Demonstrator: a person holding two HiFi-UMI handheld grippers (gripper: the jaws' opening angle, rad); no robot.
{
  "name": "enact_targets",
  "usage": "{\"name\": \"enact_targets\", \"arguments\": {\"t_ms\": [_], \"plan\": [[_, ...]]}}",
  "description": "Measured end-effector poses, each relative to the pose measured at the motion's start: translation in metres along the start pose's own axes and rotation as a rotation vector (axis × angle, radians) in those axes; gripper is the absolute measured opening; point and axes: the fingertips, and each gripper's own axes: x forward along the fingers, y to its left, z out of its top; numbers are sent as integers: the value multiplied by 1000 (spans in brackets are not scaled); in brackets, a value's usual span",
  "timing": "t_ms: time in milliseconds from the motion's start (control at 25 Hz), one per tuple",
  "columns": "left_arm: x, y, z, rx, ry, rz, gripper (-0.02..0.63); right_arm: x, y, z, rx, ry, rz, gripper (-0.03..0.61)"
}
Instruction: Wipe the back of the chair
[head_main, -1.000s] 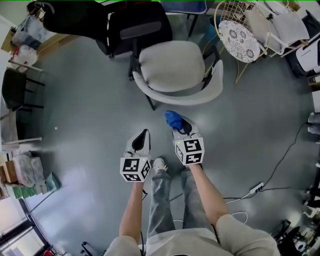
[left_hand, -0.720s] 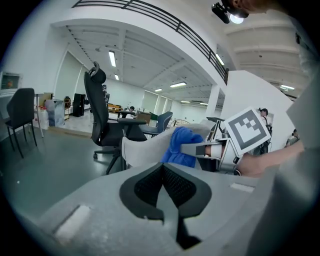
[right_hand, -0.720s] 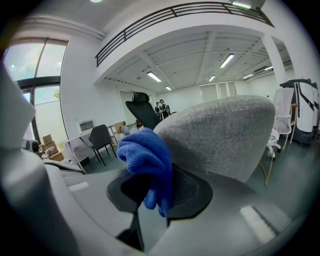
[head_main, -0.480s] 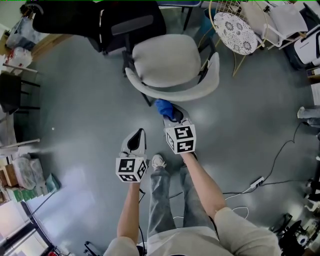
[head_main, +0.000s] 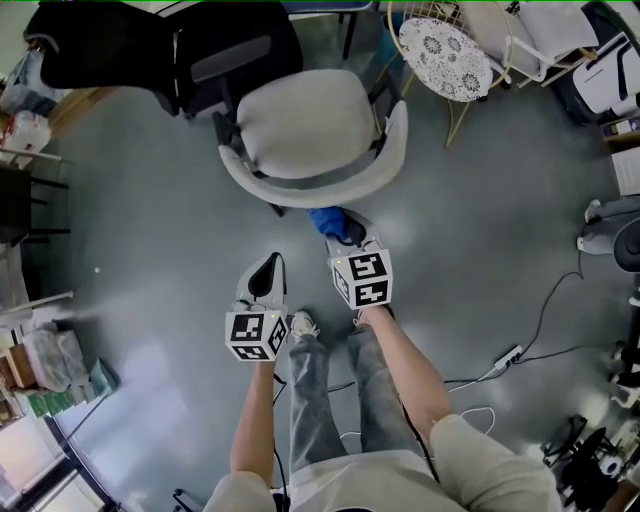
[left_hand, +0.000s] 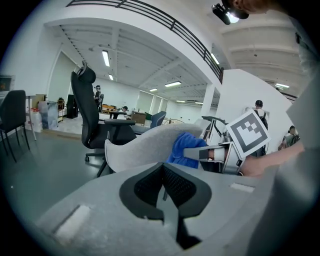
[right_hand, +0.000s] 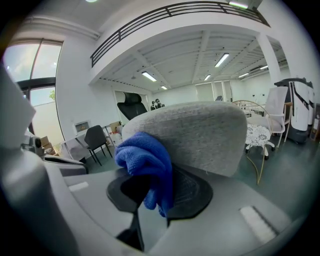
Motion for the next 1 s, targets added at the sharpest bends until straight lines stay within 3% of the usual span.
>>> {"name": "enact_targets", "arguments": {"t_ms": [640, 1000], "plan": [[64, -73, 12, 34, 19, -46, 2, -27, -159, 17, -7, -9, -118, 98], [70, -72, 13, 42, 23, -42, 2, -24, -178, 17, -39, 8, -131, 98]]}}
